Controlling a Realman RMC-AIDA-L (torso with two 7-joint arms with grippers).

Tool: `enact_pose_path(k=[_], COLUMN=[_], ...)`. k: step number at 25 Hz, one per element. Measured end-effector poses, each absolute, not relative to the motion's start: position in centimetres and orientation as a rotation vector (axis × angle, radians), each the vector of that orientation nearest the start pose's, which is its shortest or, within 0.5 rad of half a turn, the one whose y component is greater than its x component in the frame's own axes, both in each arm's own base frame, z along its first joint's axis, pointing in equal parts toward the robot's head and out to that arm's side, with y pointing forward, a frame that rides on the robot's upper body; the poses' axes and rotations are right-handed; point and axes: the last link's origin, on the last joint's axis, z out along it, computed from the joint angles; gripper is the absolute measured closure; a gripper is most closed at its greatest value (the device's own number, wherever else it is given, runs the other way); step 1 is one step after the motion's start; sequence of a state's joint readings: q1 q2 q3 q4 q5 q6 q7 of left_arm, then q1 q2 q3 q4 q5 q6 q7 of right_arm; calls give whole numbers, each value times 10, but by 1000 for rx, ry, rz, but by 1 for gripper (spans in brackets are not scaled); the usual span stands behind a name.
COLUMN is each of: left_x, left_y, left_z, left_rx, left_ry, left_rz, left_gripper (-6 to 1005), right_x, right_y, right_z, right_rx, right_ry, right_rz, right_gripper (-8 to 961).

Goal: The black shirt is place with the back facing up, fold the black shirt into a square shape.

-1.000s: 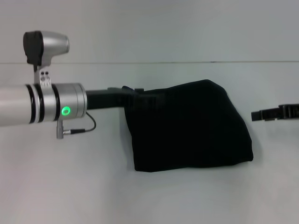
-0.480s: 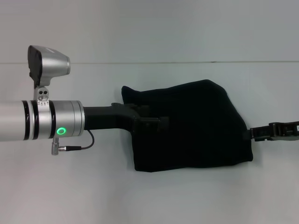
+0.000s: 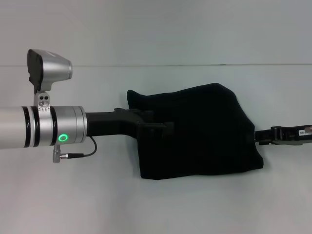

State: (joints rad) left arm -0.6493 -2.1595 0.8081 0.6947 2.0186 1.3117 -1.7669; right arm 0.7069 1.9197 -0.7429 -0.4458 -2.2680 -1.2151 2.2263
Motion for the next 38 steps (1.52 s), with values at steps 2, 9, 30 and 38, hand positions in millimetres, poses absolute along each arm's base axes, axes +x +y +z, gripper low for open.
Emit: enact_pose_path(k=[2, 9, 30, 38], left_x=[-214, -214, -213, -214], left_y=[373, 373, 378, 378], left_z=[-40, -40, -38, -37], left_rx=[-2640, -2634, -2624, -2621], left_ry=[-984, -982, -969, -973], left_rz=[-637, -633, -626, -626], left_gripper=[138, 138, 137, 137], right_x=[300, 300, 295, 302], right_y=[389, 391, 395, 390], right_z=[15, 9, -5, -2], right_rx=[-2257, -2243, -2227, -2202], right_ry=[1637, 1626, 1614, 1627], right_rz=[276, 270, 280, 318], right_gripper=[436, 449, 853, 917])
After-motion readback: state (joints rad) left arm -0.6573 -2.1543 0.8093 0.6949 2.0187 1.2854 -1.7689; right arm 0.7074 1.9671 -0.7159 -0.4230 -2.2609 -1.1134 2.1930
